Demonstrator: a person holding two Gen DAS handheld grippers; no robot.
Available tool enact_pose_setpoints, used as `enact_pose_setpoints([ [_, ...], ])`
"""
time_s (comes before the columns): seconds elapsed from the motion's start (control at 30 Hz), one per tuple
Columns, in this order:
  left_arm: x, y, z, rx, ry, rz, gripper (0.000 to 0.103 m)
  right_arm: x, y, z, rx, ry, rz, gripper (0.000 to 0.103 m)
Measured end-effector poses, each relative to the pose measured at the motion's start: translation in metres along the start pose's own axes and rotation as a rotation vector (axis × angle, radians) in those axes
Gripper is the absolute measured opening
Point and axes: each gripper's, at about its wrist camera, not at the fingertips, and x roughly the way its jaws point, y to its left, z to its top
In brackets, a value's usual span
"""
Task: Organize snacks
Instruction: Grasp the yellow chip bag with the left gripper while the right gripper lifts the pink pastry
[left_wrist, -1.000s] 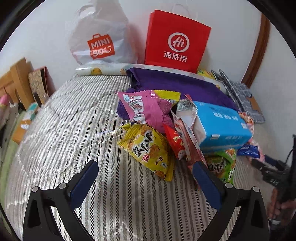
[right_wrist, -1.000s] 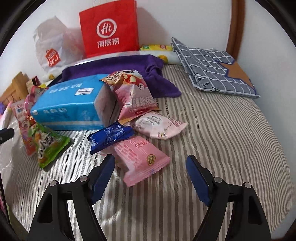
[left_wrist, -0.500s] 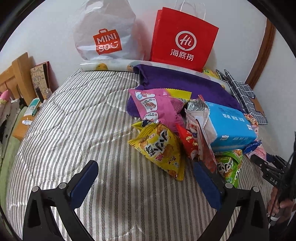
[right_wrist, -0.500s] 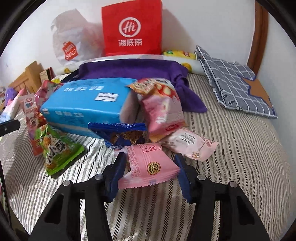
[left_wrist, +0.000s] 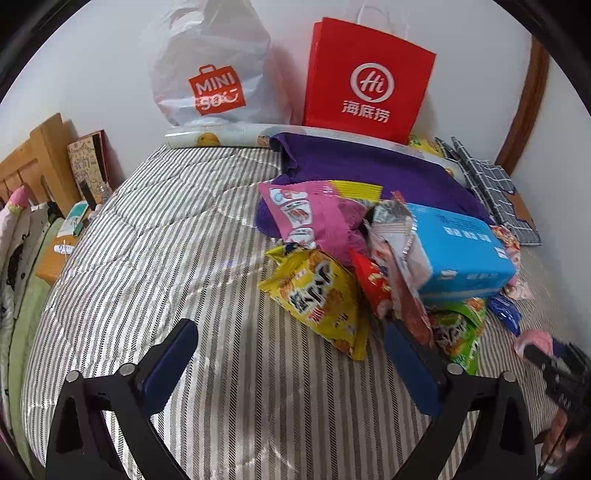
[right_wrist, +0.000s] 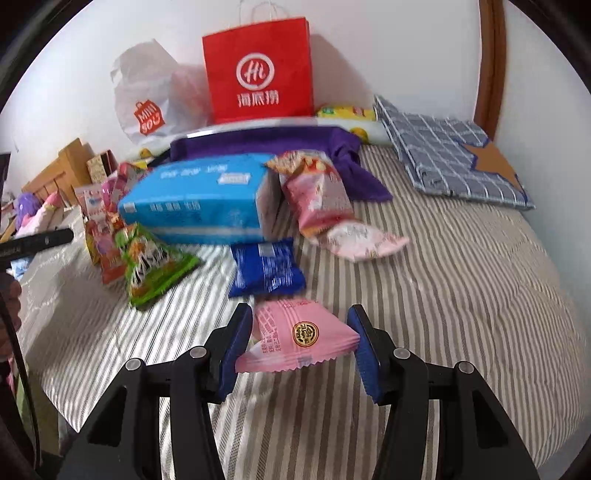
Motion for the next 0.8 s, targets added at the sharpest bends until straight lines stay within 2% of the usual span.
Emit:
enact_pose_setpoints([
  [0.13,0.007,0.012,0.007,-0.059,0.005,0.001,0.093,0.000,0.001,-0.010,-0.007,0.051,0.043,0.056],
  [0.2,0.010,0.016,0.011,-0.074,0.005,-0.015,0.091,0.000,0.004,-0.012,-0.019,0.057,0.042,0.061],
  [0.33,0.022,0.011,0.018,-0.067,0.016,-0.034,0.087,0.001,0.009,-0.008,-0.032,0.049,0.011,0.063],
  [0.43,0.033,0.005,0.022,-0.051,0.035,-0.053,0.076,0.004,0.010,-0.004,-0.014,0.046,0.011,0.063],
  [0.6,0.050,-0.003,0.020,-0.031,0.063,-0.080,0.072,0.016,0.011,-0.004,-0.012,0.077,-0.019,0.063],
  [0.67,0.053,-0.003,0.020,-0.027,0.064,-0.097,0.067,0.017,0.011,-0.004,-0.008,0.073,-0.027,0.063],
  [0.7,0.054,-0.003,0.019,-0.028,0.066,-0.112,0.061,0.018,0.011,-0.003,-0.005,0.072,-0.031,0.062],
  [0.73,0.054,-0.003,0.019,-0.032,0.067,-0.126,0.060,0.018,0.011,-0.002,-0.003,0.070,-0.036,0.059],
  [0.77,0.053,-0.002,0.019,-0.029,0.065,-0.129,0.057,0.018,0.010,-0.002,-0.001,0.067,-0.041,0.048],
  [0.8,0.051,-0.002,0.019,-0.021,0.062,-0.137,0.054,0.017,0.010,-0.001,0.002,0.066,-0.046,0.047],
])
